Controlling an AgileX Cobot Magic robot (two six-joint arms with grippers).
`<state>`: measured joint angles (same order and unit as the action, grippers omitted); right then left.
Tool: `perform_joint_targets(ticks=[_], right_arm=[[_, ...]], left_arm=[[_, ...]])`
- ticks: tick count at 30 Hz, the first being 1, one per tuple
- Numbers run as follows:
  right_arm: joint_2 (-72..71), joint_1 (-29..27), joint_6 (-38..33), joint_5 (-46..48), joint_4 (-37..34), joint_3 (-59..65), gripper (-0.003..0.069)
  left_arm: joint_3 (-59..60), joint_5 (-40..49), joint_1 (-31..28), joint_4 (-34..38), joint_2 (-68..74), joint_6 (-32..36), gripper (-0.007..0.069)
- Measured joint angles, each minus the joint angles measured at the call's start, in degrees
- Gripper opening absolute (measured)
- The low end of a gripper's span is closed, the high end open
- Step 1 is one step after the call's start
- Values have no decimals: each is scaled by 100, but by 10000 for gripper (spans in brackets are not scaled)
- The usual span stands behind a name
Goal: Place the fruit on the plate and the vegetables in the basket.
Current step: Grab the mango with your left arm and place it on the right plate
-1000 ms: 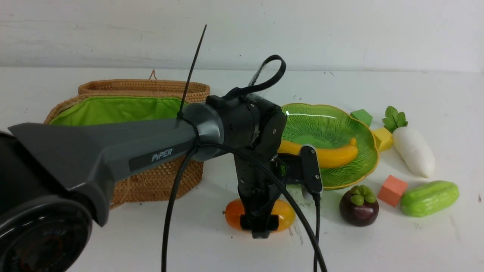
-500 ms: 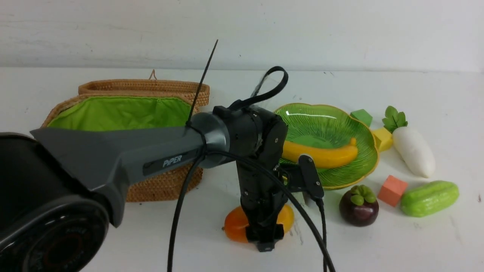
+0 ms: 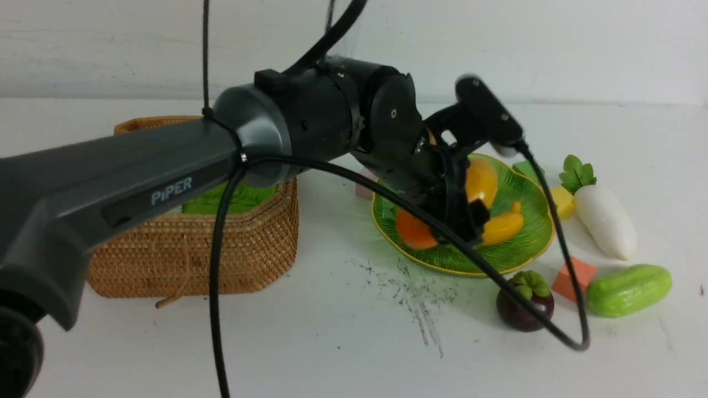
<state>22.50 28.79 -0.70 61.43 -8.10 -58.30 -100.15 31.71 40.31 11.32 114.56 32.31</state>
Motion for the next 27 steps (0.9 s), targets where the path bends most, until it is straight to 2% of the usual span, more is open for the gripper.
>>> perform_joint_targets(ticks=[5, 7, 11, 14, 18, 24, 27], right_arm=[[0, 0, 311, -185, 135, 0, 236], [0, 0, 357, -160, -3, 0, 236], [0, 0, 369, 0, -322, 0, 236], [0, 0, 369, 122, -469, 0, 236], [0, 0, 369, 214, -533, 0, 236], [0, 0, 369, 231, -556, 0, 236], [0, 0, 369, 231, -551, 0, 236]], left_arm=[[-305, -1504, 0, 82, 590, -14, 570], [-417, -2359, 0, -22, 1004, -14, 572], [-447, -3355, 0, -252, 1467, -14, 637], [-447, -3502, 0, -290, 1620, -14, 664], [-452, -3508, 0, -309, 1664, -18, 644], [-452, -3470, 31, -309, 1521, -18, 536], [-452, -3014, 152, -200, 1160, -61, 472]])
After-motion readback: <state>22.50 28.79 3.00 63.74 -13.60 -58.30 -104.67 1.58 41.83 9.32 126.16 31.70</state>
